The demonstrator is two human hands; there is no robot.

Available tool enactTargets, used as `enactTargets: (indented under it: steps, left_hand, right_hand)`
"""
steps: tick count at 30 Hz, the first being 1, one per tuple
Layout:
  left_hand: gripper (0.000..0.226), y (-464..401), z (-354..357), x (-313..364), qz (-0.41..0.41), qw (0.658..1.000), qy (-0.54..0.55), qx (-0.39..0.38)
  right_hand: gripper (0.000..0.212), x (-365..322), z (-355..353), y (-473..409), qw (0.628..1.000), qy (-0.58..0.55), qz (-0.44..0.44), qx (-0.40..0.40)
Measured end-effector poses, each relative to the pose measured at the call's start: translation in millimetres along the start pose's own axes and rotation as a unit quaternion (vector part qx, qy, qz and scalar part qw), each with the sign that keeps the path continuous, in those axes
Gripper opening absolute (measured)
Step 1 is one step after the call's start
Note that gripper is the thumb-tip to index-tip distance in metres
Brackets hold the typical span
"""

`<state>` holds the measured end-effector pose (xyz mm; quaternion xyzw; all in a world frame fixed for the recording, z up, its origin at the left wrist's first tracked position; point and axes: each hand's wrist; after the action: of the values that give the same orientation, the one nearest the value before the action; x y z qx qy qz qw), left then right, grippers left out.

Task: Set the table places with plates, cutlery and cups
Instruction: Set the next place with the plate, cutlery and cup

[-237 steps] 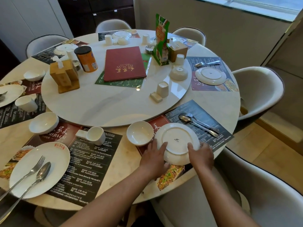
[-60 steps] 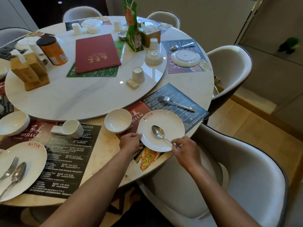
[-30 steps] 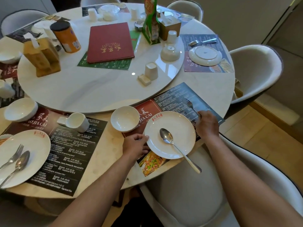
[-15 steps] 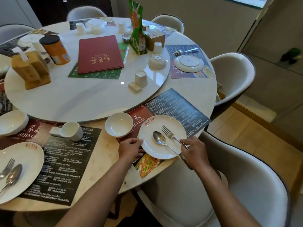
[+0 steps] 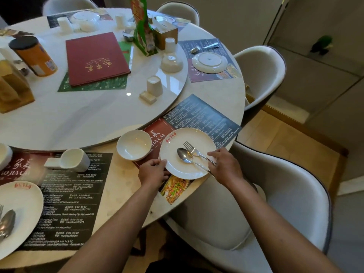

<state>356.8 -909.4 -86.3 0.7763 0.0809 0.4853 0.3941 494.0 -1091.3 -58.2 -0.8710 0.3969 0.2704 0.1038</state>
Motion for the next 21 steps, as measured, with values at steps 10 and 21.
enactTargets:
  steps: [10,21]
  left_hand:
    - [0.036,33,13,2,0.066,0.98,-0.098,0.161]
    - [0.075,108,62,-11,0.187,0.841,-0.441,0.251]
  right_hand:
    - [0.045,3,-32,-5,0.985,0.14,-0.087,0.046]
    - [0.056,32,-67,-28,0.96,0.148,-0.235,-0.025]
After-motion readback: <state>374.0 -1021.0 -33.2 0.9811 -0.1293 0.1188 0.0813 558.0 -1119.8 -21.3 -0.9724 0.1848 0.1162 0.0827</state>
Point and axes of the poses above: each hand's wrist, its own y-axis away from the middle knuckle, its own z-axis out of the palm, x = y × z, and after that the axes turned 12 degrees about -z, right-handed
